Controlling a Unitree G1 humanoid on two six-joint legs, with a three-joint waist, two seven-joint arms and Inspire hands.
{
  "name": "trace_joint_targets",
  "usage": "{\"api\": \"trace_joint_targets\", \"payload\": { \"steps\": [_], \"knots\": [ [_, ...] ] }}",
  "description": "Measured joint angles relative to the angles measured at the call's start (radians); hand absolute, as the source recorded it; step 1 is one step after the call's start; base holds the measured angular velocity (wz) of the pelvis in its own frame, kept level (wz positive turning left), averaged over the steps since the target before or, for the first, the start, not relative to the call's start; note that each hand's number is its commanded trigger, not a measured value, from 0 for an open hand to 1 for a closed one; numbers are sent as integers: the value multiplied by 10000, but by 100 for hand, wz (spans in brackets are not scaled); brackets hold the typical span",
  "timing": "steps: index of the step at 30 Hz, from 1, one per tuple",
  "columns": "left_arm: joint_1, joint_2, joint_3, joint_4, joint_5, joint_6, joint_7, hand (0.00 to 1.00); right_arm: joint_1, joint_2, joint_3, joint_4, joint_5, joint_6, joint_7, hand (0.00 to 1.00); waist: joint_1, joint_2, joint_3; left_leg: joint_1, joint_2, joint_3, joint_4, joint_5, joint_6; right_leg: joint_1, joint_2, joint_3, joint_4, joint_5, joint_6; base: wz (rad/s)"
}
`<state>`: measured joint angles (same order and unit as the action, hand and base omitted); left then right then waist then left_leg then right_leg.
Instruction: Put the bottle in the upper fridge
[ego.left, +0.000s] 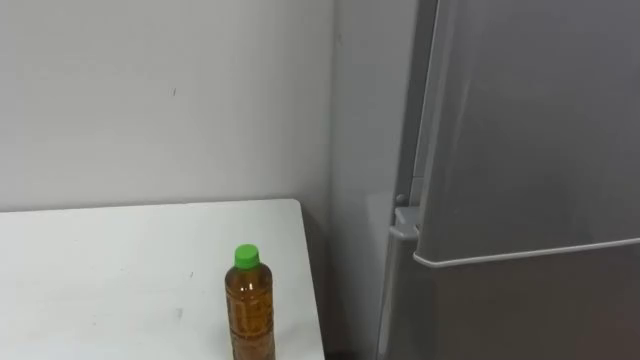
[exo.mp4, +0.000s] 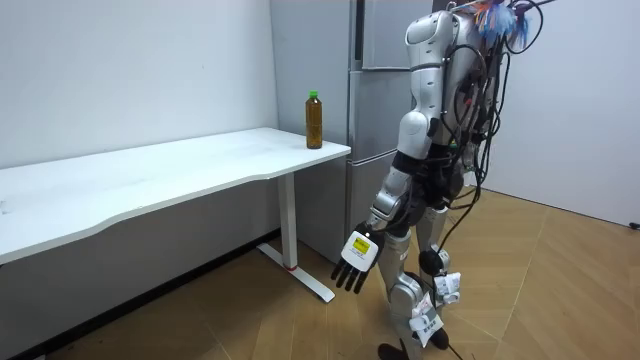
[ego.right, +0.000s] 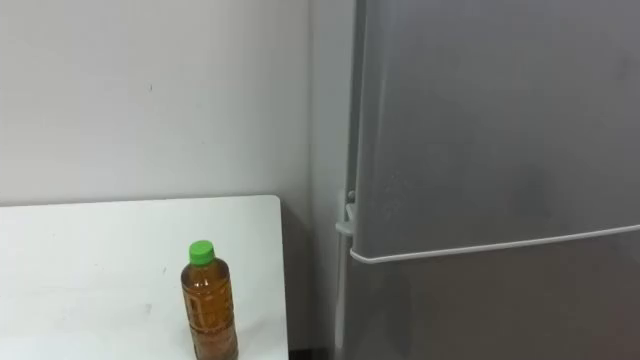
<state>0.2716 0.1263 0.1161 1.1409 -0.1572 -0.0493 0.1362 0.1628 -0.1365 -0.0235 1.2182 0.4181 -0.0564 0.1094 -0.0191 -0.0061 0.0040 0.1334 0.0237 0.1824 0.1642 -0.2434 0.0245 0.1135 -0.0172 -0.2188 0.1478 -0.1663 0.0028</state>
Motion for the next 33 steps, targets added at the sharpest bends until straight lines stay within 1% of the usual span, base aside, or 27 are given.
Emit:
{"api": "trace_joint_targets", "payload": {
  "steps": [2, 5, 8, 20, 24, 30, 33],
  "knots": [
    [1, 0, 1, 0, 42, -1, 113, 0, 12, -9, 7, 1, -1, -3, 29, 0, 3, 4, 0, 1, 0, 0, 1, 0, 0, -3, 2, 3, -1, 0, 0, 0],
    [-12, 4, -2, -2, 566, 1, 125, 0, 63, -36, -2, -1, 3, -3, 175, 0, -16, 19, -3, -8, -4, -17, 17, 0, 0, -14, 7, -18, -92, 3, 1, 0],
    [-32, 3, -11, -6, 865, 6, 130, 0, 84, -75, -2, -2, 6, 2, 286, 0, -19, 55, -4, -11, -4, -35, -14, 0, -1, -12, 18, -26, -125, 6, 4, 1],
    [45, -1, 4, -2, 874, 29, 142, 0, 40, -89, -9, 238, 74, -67, 329, 0, 8, 76, 1, 87, -2, -28, -135, -1, -2, 82, 32, 12, -105, 8, 6, 0],
    [45, -16, 51, 5, 873, 46, 342, 0, 38, -89, -15, 261, 63, -70, 329, 0, 12, 79, 0, 89, 0, -27, -153, -2, -2, 93, 29, 12, -79, 9, 5, 0],
    [42, -17, 103, 3, 792, 45, 705, 0, 40, -90, -109, 243, 27, -71, 238, 0, 1, 147, -10, 115, -1, -26, -119, -2, -2, 121, 15, -11, -35, 10, 3, 0],
    [-36, -23, 400, -38, 684, 47, 800, 0, 31, -92, -267, 260, -3, -67, 246, 0, -5, 207, -1, 140, 3, -35, -117, -2, -2, 125, 12, -18, 8, 9, 4, 0]
  ]
}}
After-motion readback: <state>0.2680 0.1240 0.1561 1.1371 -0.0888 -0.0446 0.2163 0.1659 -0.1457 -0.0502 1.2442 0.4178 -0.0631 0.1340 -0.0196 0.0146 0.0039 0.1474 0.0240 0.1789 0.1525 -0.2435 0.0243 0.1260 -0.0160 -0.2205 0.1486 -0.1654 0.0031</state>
